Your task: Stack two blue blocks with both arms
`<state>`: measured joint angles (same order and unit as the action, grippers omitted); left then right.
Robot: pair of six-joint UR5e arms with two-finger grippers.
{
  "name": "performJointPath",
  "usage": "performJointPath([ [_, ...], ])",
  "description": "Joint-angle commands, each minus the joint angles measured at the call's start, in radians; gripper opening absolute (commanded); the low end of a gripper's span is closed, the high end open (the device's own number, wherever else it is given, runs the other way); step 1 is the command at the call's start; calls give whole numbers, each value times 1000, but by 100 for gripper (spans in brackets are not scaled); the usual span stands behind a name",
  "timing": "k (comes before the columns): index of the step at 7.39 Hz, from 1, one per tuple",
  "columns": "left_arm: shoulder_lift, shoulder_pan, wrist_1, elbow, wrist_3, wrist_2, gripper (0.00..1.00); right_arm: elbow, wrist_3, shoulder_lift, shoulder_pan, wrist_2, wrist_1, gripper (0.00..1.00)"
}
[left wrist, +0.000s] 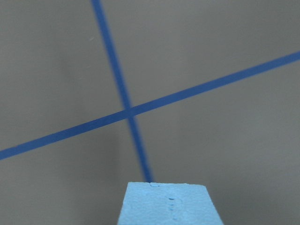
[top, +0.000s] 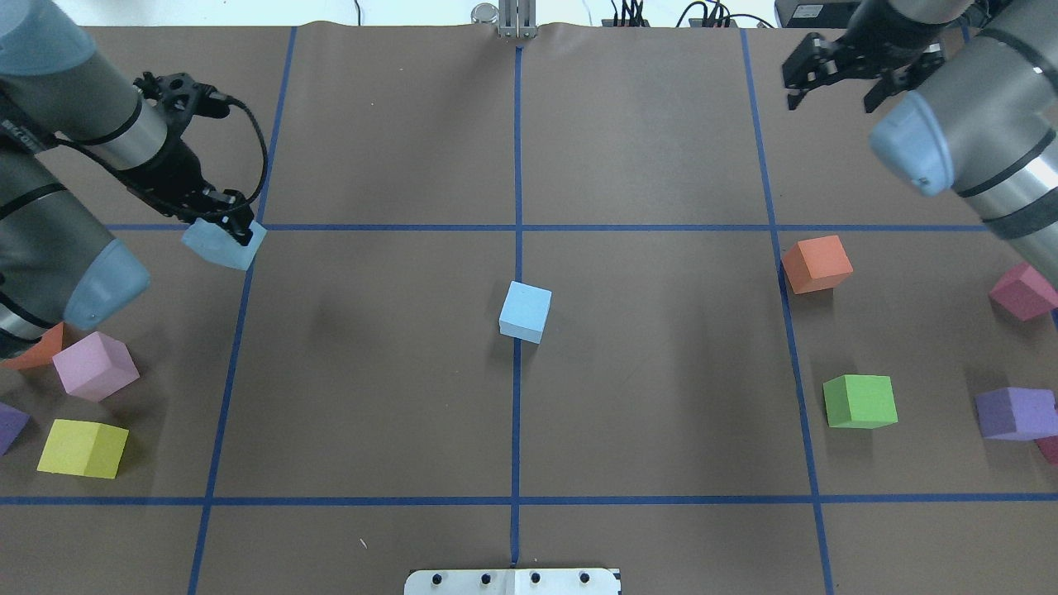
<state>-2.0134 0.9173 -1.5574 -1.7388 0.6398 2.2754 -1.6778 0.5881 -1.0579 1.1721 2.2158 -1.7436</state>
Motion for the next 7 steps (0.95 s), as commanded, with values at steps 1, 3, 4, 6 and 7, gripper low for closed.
performJointPath([
  [1, -141, -125, 37, -15, 296, -22, 49, 50, -244, -97, 128, 19, 1, 100],
  [3, -270, -205, 42, 46, 472, -86, 49, 154, -419, -117, 197, 19, 4, 100],
  [4, -322, -248, 43, 76, 527, -126, 49, 186, -462, -134, 219, 24, 21, 100],
  [6, -433, -311, 45, 166, 618, -204, 49, 252, -467, -186, 242, 76, 143, 100],
  [7, -486, -331, 43, 232, 635, -229, 49, 286, -481, -201, 251, 112, 206, 100],
])
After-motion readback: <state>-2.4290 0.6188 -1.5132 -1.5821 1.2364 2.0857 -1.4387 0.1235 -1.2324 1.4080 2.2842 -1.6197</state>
